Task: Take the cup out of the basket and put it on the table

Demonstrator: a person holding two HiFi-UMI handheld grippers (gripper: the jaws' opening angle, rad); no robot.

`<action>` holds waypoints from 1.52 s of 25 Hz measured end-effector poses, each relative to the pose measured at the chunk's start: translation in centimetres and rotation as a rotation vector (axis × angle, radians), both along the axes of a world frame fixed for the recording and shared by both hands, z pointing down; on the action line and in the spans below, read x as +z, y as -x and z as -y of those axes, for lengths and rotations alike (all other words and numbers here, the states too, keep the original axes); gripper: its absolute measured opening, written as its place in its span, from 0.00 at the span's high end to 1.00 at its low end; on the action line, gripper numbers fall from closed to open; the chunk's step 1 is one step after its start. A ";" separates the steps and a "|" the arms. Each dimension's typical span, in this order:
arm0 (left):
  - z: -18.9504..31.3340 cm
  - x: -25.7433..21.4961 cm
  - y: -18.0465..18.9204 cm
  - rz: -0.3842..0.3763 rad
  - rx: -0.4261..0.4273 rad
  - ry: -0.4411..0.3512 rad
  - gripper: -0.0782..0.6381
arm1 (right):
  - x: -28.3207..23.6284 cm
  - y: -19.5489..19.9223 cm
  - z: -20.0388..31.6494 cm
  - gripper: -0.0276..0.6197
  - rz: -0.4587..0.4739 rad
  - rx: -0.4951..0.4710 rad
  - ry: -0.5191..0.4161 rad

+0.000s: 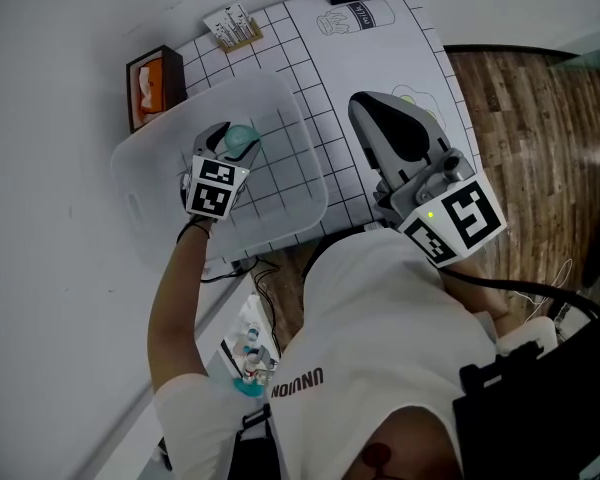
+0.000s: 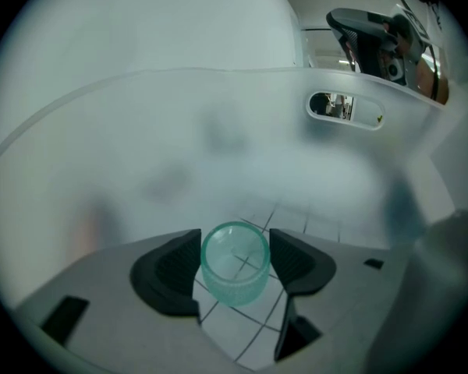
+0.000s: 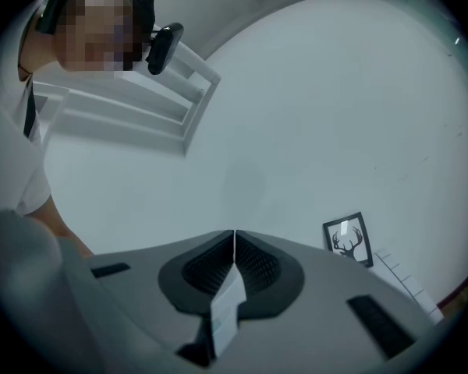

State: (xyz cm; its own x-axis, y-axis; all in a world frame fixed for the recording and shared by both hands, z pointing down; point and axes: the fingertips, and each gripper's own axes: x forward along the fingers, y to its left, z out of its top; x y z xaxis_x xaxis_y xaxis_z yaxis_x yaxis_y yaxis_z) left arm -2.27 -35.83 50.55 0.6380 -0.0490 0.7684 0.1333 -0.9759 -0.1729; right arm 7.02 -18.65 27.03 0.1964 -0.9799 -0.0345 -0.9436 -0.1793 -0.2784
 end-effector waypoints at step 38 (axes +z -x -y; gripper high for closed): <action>-1.2 -7.7 1.4 -0.187 0.010 -0.016 0.49 | 0.2 1.5 -0.5 0.92 0.010 -0.090 -0.015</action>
State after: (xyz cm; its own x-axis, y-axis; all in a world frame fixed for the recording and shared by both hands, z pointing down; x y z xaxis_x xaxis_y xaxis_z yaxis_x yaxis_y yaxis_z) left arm -3.70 -34.61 42.89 0.7700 -0.0536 0.6358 0.1069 -0.9716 -0.2113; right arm 5.50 -18.15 27.26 0.1077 -0.9930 -0.0475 -0.9528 -0.0894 -0.2901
